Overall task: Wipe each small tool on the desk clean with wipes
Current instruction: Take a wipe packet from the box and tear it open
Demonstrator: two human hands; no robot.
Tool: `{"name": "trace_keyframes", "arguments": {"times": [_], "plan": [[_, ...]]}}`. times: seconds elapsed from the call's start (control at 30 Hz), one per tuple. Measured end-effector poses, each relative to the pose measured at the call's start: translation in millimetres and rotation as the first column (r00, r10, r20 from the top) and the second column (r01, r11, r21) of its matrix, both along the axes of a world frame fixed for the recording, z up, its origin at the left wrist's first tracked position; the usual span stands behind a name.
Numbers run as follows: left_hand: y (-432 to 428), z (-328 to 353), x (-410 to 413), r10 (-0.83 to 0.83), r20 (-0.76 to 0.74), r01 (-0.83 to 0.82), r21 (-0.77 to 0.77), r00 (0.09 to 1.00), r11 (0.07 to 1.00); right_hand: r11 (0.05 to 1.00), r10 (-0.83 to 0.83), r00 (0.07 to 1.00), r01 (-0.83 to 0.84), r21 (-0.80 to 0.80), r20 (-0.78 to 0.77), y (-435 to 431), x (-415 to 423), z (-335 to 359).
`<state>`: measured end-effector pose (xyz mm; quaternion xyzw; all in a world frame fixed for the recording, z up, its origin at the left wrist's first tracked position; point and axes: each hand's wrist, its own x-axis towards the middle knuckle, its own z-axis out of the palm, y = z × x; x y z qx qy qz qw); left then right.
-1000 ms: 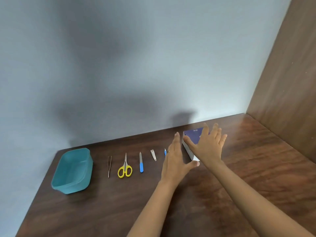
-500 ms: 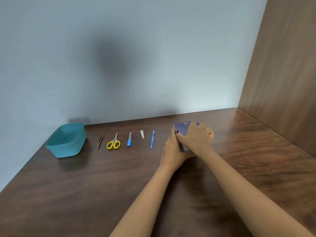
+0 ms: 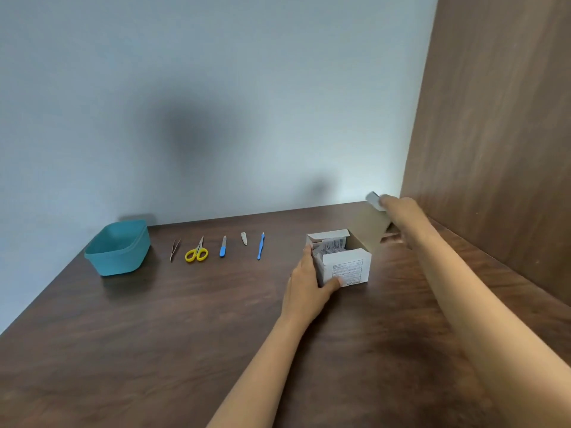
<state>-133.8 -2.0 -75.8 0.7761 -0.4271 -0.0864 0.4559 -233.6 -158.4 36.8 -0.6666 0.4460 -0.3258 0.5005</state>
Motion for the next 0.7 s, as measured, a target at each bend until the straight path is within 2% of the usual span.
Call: {"name": "trace_keyframes", "arguments": {"times": [0.03, 0.1, 0.23, 0.3, 0.37, 0.4, 0.47, 0.53, 0.6, 0.7], "plan": [[1.1, -0.4, -1.1, 0.001, 0.009, -0.001, -0.001, 1.000, 1.000, 0.990, -0.095, 0.993, 0.087, -0.113, -0.069, -7.2, -6.5, -6.4], [1.3, -2.2, -1.4, 0.006, 0.023, -0.006, -0.005, 1.000, 1.000, 0.928, -0.245, 0.940, 0.157, -0.338, -0.236, -14.6, -14.0, -26.7], [0.9, -4.0, -0.2, 0.006, 0.040, -0.006, -0.012, 0.999, 1.000, 0.849, -0.299, 0.845, 0.024, -0.528, -0.443, -15.5, -11.1, -72.6], [0.0, -5.3, 0.5, 0.006, 0.036, -0.005, -0.021, 0.999, 1.000, 0.777, -0.354, 0.830, 0.004, -0.630, -0.431, -12.1, -4.2, -77.7], [-0.9, -6.2, 1.2, 0.010, 0.035, -0.009, -0.027, 0.999, 1.000, 0.673, -0.346, 0.889, 0.012, -0.739, -0.301, -3.4, 4.6, -66.8], [-1.7, -6.8, 1.7, 0.012, 0.037, -0.010, -0.031, 0.999, 0.999, 0.640, -0.284, 0.922, -0.021, -0.768, -0.262, 0.8, 9.9, -58.7], [-2.7, -7.2, 2.0, 0.012, 0.039, -0.011, -0.044, 0.999, 0.999, 0.679, -0.071, 0.938, -0.204, -0.705, -0.340, 11.0, 21.7, -42.7], [-3.7, -6.8, 2.0, 0.017, 0.051, -0.015, -0.048, 0.999, 0.999, 0.755, 0.077, 0.847, -0.394, -0.524, -0.526, 19.2, 33.5, -34.7], [-4.1, -6.7, 2.2, 0.021, 0.059, -0.019, -0.046, 0.998, 0.999, 0.763, 0.041, 0.737, -0.459, -0.455, -0.674, 24.5, 44.5, -36.4], [-3.8, -6.4, 2.1, 0.016, 0.035, -0.013, -0.065, 0.999, 0.998, 0.727, -0.111, 0.633, -0.474, -0.497, -0.766, 30.0, 56.2, -44.0]]}}
